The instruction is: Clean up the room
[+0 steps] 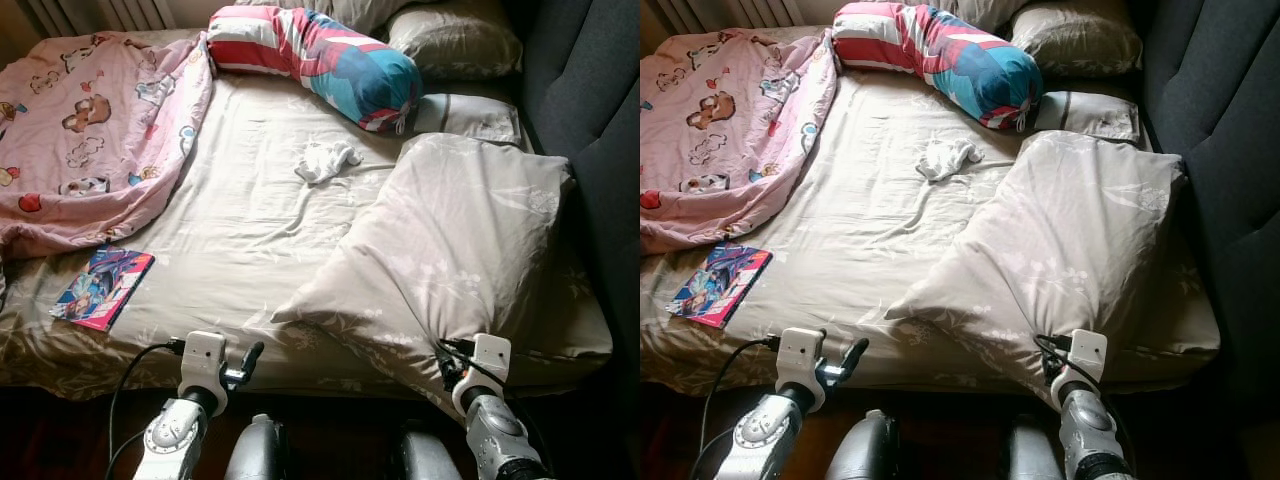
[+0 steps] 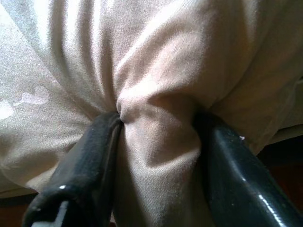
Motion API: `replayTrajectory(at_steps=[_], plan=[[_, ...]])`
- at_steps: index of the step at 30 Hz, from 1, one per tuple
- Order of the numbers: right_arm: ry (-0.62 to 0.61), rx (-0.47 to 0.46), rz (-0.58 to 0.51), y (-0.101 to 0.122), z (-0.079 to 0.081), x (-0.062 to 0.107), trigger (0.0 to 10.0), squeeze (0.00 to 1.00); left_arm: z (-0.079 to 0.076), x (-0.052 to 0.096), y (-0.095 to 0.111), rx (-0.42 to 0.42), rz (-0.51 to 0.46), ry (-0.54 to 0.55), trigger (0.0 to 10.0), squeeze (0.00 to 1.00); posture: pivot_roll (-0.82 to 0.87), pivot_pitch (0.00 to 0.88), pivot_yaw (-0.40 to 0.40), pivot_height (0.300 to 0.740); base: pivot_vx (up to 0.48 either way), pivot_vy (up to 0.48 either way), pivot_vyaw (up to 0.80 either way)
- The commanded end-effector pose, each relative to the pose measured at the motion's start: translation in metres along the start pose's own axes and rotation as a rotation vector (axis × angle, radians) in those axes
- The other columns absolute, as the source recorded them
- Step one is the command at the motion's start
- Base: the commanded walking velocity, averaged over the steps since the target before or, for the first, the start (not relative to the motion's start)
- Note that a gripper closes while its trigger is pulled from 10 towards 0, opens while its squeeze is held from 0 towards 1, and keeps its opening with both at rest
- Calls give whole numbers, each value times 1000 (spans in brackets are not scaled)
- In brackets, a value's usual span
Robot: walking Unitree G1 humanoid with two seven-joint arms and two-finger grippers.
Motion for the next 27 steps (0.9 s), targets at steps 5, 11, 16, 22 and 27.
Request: replayTrajectory(at_steps=[5, 11, 16, 22, 27], plan=[[-36, 25, 100, -30, -7, 8, 0, 0, 6, 6, -9, -15, 36, 13, 10000, 0, -33, 215, 95, 651, 0, 0, 0], [-64, 56, 96, -27, -12, 7, 0, 0, 6, 6, -10, -17, 38, 13, 10000, 0, -32, 200, 93, 651, 0, 0, 0], [-74, 61, 85, -20, -14, 5, 0, 0, 5, 6, -10, -15, 38, 11, 10000, 0, -33, 186, 92, 651, 0, 0, 0], [-83, 76, 68, -17, -14, 4, 0, 0, 4, 5, -10, -14, 38, 10, 10000, 0, -32, 180, 91, 651, 0, 0, 0], [-115, 96, 54, -10, -20, 3, 0, 0, 3, 3, -9, -12, 35, 10, 10000, 0, -32, 179, 90, 651, 0, 0, 0]])
Point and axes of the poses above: a point about 5 cm out from each wrist's last joint towards the gripper, its own x axis pointing back from the gripper into the wrist, its own y axis along the axis of the wrist's last joint, z = x × y, the point moved 5 cm from there along -x, pointing out of the wrist towards the gripper, and after that the axes turned 7 degrees about -x, right-handed, at the moved point
